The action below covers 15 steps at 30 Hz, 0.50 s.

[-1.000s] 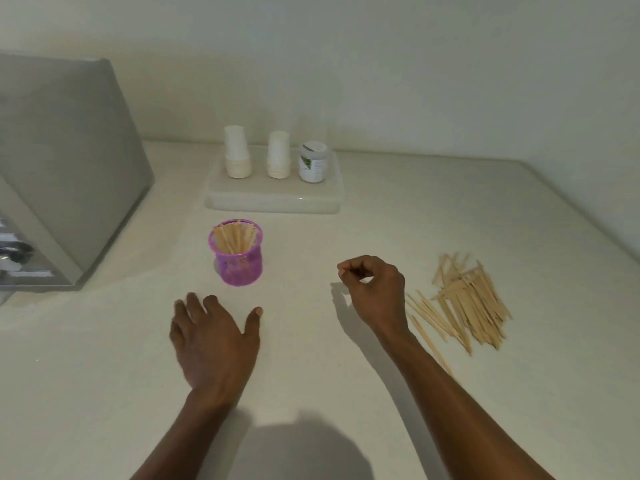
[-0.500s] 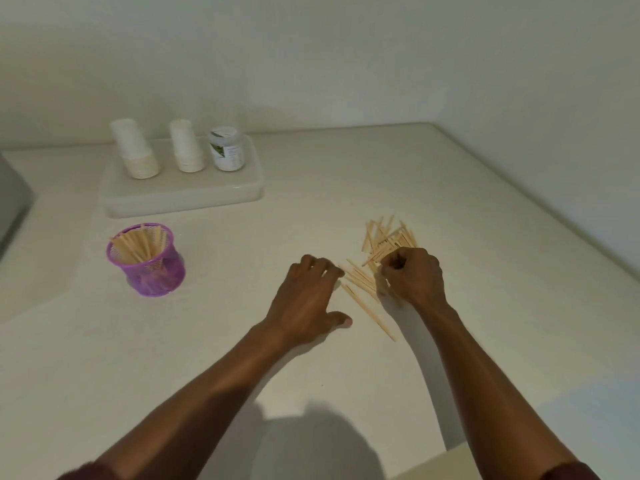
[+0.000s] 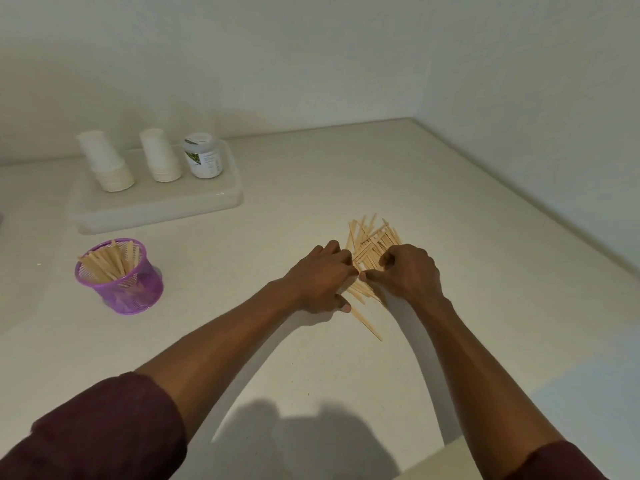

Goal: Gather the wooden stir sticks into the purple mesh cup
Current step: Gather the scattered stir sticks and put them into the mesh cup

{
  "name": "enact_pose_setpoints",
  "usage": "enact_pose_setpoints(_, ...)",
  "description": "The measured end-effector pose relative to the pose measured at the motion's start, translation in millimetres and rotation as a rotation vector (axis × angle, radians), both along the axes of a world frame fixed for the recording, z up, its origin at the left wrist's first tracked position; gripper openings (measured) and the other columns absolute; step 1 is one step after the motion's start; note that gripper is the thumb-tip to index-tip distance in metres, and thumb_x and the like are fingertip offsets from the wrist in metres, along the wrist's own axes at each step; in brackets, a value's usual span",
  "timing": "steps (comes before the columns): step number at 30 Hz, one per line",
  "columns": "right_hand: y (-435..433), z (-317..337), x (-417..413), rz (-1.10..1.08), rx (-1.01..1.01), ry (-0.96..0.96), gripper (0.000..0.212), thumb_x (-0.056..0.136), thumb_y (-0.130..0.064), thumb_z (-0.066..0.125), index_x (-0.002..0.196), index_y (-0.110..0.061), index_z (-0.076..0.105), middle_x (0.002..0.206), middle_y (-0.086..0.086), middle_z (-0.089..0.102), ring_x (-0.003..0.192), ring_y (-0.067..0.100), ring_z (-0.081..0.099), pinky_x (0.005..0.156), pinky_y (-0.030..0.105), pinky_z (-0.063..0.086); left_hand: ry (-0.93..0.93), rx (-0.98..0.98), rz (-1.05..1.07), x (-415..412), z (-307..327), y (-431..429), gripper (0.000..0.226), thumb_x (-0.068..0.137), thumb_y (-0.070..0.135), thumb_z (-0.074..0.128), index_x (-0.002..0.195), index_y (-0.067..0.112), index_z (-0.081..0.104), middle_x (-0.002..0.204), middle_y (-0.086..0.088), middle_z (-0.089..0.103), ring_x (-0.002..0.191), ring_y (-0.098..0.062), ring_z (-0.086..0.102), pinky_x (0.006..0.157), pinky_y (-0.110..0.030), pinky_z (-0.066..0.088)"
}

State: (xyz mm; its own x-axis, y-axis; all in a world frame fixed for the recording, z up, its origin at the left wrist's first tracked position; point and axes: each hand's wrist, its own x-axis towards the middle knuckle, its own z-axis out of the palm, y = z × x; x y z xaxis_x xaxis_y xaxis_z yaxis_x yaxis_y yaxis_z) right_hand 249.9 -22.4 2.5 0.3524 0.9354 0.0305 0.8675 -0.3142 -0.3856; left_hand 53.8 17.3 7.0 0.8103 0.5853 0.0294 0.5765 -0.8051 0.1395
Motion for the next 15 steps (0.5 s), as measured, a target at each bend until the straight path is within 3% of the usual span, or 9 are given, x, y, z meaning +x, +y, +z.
enact_pose_setpoints(4,3.0,0.4,-2.7,-0.011,-0.022,-0.041,0.056,0.066,-0.066,0.087,0.089,-0.016,0.074,0.087,0.001,0.074,0.079,0.021,0.069,0.073,0.035,0.056,-0.019,0.014,-0.023,-1.0,-4.7,3.4,0.044,0.086,0.051,0.078,0.121,0.025,0.074,0.116,0.003,0.064,0.114,-0.020,0.045,0.088,-0.034,0.041)
enact_pose_setpoints(9,6.5,1.3,-5.8,-0.015,-0.050,-0.060,0.072,0.063,-0.072,0.087,0.101,-0.011,0.074,0.096,0.006,0.076,0.086,0.026,0.072,0.077,0.039,0.058,-0.114,0.101,-0.098,-4.4,-7.0,3.0,0.025,0.086,0.047,0.080,0.102,0.028,0.083,0.093,0.009,0.072,0.098,-0.019,0.050,0.073,-0.031,0.030)
enact_pose_setpoints(12,11.8,3.7,-5.9,-0.006,-0.084,-0.060,0.066,0.065,-0.070,0.087,0.100,-0.015,0.073,0.094,0.002,0.075,0.081,0.022,0.068,0.072,0.034,0.054,-0.125,0.152,-0.120,-5.2,-7.0,-1.8,0.021,0.088,0.043,0.079,0.101,0.028,0.085,0.093,0.009,0.073,0.095,-0.018,0.052,0.071,-0.034,0.040)
enact_pose_setpoints(15,15.5,5.4,-7.8,-0.005,-0.097,-0.061,0.052,0.070,-0.060,0.089,0.095,-0.018,0.072,0.091,0.001,0.073,0.085,0.024,0.069,0.071,0.032,0.049,-0.075,0.246,-0.186,-4.3,-6.7,-5.9,0.016,0.091,0.039,0.077,0.095,0.026,0.085,0.089,0.007,0.073,0.091,-0.018,0.052,0.070,-0.033,0.039)
